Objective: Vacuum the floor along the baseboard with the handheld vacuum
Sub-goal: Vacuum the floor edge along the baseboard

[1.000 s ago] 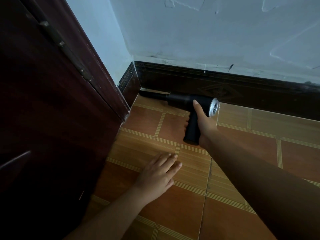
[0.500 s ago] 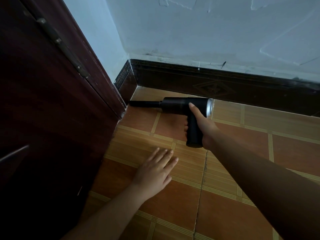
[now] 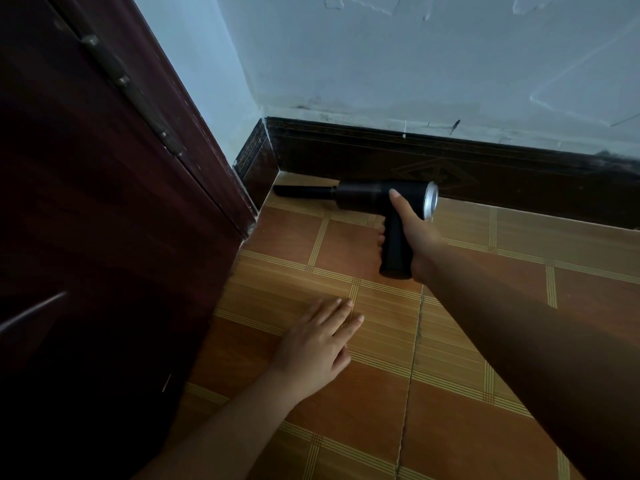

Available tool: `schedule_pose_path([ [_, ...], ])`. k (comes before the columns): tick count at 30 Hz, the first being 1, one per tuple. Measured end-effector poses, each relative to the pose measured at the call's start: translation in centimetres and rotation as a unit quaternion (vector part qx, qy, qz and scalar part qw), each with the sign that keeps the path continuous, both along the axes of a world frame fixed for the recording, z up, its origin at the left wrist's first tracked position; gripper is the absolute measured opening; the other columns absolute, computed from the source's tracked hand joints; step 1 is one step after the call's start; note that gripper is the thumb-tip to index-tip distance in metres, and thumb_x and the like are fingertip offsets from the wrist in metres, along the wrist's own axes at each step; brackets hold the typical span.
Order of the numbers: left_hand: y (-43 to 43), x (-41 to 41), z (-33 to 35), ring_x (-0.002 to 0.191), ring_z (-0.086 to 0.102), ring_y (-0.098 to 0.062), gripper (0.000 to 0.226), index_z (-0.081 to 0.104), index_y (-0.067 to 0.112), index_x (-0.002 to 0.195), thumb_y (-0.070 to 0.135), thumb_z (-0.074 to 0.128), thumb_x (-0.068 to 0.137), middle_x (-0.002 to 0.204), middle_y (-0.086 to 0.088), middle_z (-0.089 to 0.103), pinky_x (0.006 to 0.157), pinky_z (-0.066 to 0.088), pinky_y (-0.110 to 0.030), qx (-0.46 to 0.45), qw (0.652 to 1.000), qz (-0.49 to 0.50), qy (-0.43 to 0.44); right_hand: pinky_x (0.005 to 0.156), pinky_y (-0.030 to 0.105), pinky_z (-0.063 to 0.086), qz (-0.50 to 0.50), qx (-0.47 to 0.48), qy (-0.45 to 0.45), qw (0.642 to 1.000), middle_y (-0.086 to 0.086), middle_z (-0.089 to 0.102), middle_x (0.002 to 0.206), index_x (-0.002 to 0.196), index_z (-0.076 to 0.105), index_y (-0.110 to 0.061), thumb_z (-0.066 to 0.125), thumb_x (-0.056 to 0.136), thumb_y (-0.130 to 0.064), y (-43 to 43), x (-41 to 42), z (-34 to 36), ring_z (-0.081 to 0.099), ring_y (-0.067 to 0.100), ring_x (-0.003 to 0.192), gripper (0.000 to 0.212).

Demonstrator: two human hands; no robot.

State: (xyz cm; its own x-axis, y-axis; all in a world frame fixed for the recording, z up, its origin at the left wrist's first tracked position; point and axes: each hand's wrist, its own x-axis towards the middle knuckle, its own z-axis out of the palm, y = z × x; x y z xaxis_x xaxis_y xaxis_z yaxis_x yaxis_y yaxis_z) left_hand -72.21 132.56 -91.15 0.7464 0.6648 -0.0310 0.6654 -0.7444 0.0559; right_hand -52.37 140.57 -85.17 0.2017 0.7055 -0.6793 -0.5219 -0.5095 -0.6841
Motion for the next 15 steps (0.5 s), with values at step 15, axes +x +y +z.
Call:
schedule_pose_path([
  [15, -0.01, 0.02, 0.21, 0.12, 0.055, -0.018, 0.047, 0.063, 0.023, 0.121, 0.035, 0.037, 0.083, 0.128, -0.003, 0.06, 0.101, 0.04, -0.041, -0.008, 1.0, 0.006, 0.023, 0.051, 0.027, 0.049, 0.01, -0.013, 0.014, 1.0, 0.006, 0.06, 0.066, 0.099, 0.059, -0.007, 0.069, 0.077, -0.051, -0.51, -0.61, -0.76, 0.058, 0.016, 0.052, 0.049],
])
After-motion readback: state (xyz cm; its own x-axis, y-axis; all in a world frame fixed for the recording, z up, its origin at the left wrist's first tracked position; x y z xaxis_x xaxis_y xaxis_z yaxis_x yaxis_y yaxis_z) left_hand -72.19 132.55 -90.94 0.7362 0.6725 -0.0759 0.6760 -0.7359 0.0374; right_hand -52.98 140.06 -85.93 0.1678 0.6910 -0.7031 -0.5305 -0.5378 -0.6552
